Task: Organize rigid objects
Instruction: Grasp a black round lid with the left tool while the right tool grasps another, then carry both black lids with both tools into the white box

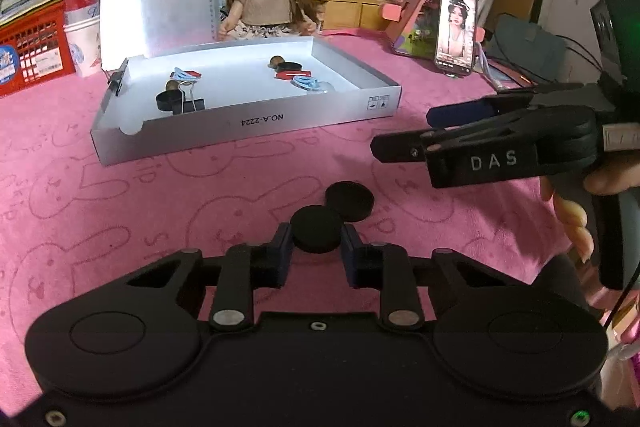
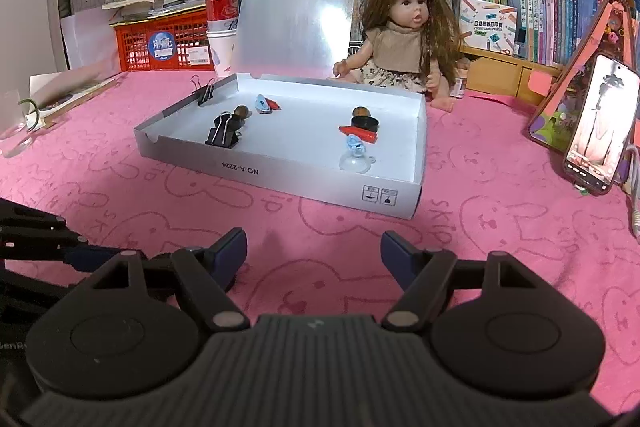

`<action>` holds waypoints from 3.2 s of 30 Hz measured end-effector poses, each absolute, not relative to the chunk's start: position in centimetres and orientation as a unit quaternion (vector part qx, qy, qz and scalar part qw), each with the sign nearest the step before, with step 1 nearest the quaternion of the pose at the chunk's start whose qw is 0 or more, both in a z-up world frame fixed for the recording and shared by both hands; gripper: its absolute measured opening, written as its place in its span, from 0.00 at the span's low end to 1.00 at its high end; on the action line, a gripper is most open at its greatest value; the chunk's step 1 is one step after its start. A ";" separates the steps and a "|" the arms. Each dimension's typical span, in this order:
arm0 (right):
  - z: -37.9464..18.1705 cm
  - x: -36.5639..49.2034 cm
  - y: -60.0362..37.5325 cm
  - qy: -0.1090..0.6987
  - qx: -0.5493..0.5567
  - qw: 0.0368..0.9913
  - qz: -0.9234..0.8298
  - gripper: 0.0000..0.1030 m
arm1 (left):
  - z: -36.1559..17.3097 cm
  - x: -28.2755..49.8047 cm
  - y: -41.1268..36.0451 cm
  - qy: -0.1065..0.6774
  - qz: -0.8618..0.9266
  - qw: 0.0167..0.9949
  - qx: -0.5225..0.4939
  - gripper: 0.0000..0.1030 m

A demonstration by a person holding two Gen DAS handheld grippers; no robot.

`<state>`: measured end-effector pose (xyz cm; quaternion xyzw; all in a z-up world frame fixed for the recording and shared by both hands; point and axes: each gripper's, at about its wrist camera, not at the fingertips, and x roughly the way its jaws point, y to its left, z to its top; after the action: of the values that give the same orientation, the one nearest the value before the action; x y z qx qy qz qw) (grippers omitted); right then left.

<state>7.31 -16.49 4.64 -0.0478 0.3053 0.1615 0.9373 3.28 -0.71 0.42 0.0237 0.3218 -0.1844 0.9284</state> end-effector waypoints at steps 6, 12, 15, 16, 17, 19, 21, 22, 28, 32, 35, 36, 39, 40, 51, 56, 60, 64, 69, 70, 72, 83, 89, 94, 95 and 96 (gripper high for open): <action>4.5 7.1 -16.4 0.304 -0.043 0.937 0.169 0.81 | 0.7 3.6 0.0 0.316 -0.163 0.934 0.026 0.24; 4.5 6.6 -16.5 0.297 -0.035 0.934 0.198 0.81 | 1.4 3.8 2.0 0.302 -0.125 0.945 0.018 0.23; 4.4 6.2 -16.0 0.291 -0.039 0.932 0.213 0.81 | 1.5 3.9 3.0 0.297 -0.110 0.948 0.012 0.23; 4.3 6.0 -15.9 0.289 -0.040 0.931 0.218 0.82 | 1.5 3.9 3.3 0.296 -0.105 0.949 0.011 0.23; 4.2 5.8 -15.7 0.287 -0.042 0.931 0.223 0.82 | 1.5 3.8 3.5 0.293 -0.102 0.951 0.012 0.23; 3.9 5.5 -15.2 0.285 -0.049 0.930 0.228 0.82 | 1.4 3.6 3.7 0.291 -0.099 0.951 0.017 0.23; 3.6 5.2 -14.7 0.286 -0.063 0.928 0.229 0.82 | 1.3 3.4 3.8 0.293 -0.100 0.951 0.018 0.23; 3.4 5.1 -14.4 0.286 -0.069 0.927 0.231 0.82 | 1.3 3.3 3.8 0.293 -0.101 0.951 0.018 0.23; 2.7 4.5 -13.2 0.288 -0.092 0.923 0.240 0.82 | 1.2 3.2 3.7 0.293 -0.103 0.950 0.021 0.23; 2.5 4.5 -12.4 0.288 -0.095 0.921 0.243 0.79 | 1.2 3.2 3.5 0.289 -0.101 0.952 0.022 0.23; 2.3 4.6 -12.2 0.289 -0.095 0.923 0.236 0.74 | 1.2 3.3 3.2 0.287 -0.100 0.952 0.026 0.23; 2.2 4.6 -12.2 0.289 -0.093 0.924 0.233 0.72 | 1.2 3.3 3.1 0.285 -0.100 0.953 0.027 0.23; 2.2 4.5 -12.3 0.289 -0.078 0.925 0.235 0.54 | 1.0 3.1 3.0 0.286 -0.098 0.953 0.030 0.24; 2.2 4.4 -12.3 0.287 -0.078 0.925 0.235 0.50 | 0.9 3.1 3.0 0.286 -0.097 0.953 0.031 0.26; 2.5 3.8 -12.6 0.271 -0.067 0.936 0.214 0.36 | -0.1 3.0 2.6 0.297 -0.101 0.949 0.037 0.38; 2.7 3.9 -12.6 0.269 -0.066 0.939 0.204 0.36 | -0.1 3.0 2.5 0.293 -0.100 0.950 0.038 0.26; 2.7 3.9 -12.6 0.269 -0.062 0.941 0.196 0.36 | 0.0 2.9 2.6 0.291 -0.104 0.951 0.031 0.26; 2.8 4.2 -12.6 0.270 -0.059 0.943 0.187 0.36 | 0.5 2.7 2.4 0.279 -0.104 0.954 0.035 0.26; 3.4 4.7 -12.8 0.270 -0.048 0.946 0.174 0.36 | 1.3 3.1 2.4 0.272 -0.102 0.956 0.032 0.26; 3.5 4.8 -12.8 0.269 -0.047 0.946 0.172 0.36 | 1.5 3.3 2.4 0.270 -0.101 0.957 0.030 0.26; 3.9 5.1 -12.8 0.266 -0.045 0.948 0.167 0.36 | 2.0 3.7 2.4 0.267 -0.099 0.958 0.026 0.26; 6.2 8.1 -13.1 0.258 -0.021 0.956 0.140 0.35 | 4.9 7.5 2.1 0.256 -0.094 0.962 0.007 0.26; 6.8 10.1 -13.4 0.263 -0.002 0.957 0.127 0.35 | 5.8 10.0 1.7 0.257 -0.089 0.962 -0.004 0.26; 7.2 11.7 -13.6 0.264 0.011 0.957 0.120 0.36 | 6.1 12.3 1.3 0.262 -0.080 0.962 -0.014 0.26; 7.2 12.0 -13.7 0.264 0.014 0.957 0.119 0.36 | 6.1 12.7 1.2 0.263 -0.077 0.962 -0.014 0.26; 7.3 12.3 -13.7 0.265 0.017 0.957 0.119 0.36 | 6.1 13.1 1.1 0.264 -0.074 0.962 -0.014 0.26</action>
<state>12.32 -13.69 7.27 0.0174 0.2653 0.1186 0.9567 13.09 1.15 6.09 -0.0142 0.2638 -0.0745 0.9616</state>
